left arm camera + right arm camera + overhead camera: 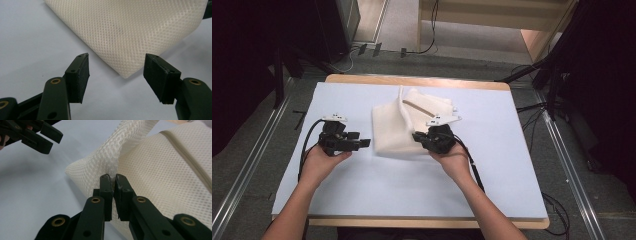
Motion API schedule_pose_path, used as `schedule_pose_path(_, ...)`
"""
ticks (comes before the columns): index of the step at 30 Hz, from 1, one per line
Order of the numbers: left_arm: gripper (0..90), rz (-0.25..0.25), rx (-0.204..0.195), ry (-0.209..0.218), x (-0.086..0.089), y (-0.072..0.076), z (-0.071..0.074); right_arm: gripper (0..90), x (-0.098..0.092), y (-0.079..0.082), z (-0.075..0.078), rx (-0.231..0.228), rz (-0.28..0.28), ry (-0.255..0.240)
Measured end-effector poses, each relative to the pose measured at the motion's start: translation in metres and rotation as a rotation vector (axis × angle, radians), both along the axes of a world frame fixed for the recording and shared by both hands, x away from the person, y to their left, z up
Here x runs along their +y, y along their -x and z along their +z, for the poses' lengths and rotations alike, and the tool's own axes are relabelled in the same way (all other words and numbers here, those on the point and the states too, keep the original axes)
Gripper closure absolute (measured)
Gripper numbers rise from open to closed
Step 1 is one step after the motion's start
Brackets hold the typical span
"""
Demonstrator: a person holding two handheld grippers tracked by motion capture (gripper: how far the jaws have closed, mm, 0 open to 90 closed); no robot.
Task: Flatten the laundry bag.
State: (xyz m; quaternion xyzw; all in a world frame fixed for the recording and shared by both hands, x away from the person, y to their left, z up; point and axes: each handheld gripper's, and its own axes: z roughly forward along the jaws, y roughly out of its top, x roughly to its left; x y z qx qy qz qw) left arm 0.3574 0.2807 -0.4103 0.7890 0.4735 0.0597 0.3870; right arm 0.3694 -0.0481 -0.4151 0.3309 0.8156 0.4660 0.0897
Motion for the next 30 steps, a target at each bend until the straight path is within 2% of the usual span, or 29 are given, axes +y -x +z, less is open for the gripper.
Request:
schedule_pose_path(4, 38.5, 0.001, -0.002, -0.001, 0.001, 0.001, 0.0, 86.8, 0.013, -0.001, -0.008, 0.009, 0.013, 0.014)
schedule_pose_path(11, 38.6, 0.012, -0.009, 0.008, 0.003, 0.003, 0.003, 86.9, 0.034, 0.0, -0.018, 0.013, 0.033, 0.007)
schedule_pose_path(12, 38.7, 0.014, -0.013, 0.013, 0.003, 0.003, 0.005, 86.9, 0.043, 0.002, -0.021, 0.011, 0.05, 0.012)
schedule_pose_path(17, 39.2, 0.016, -0.024, 0.014, 0.001, 0.005, 0.012, 86.9, 0.058, 0.009, -0.028, 0.016, 0.078, 0.024)
schedule_pose_path(19, 39.2, 0.014, -0.039, 0.012, -0.004, 0.007, 0.017, 86.9, 0.071, 0.015, -0.034, 0.02, 0.103, 0.02)
schedule_pose_path(22, 39.1, 0.008, -0.056, -0.013, -0.008, 0.009, 0.022, 86.9, 0.084, 0.021, -0.039, 0.03, 0.119, 0.025)
schedule_pose_path(26, 37.2, 0.033, -0.061, -0.028, -0.008, 0.008, 0.023, 86.9, 0.096, 0.027, -0.045, 0.036, 0.143, 0.026)
schedule_pose_path(29, 33.9, 0.033, -0.058, -0.018, -0.008, 0.008, 0.024, 86.8, 0.1, 0.03, -0.047, 0.036, 0.152, 0.031)
schedule_pose_path(30, 32.8, 0.022, -0.072, -0.016, -0.01, 0.009, 0.026, 86.9, 0.103, 0.031, -0.049, 0.042, 0.149, 0.028)
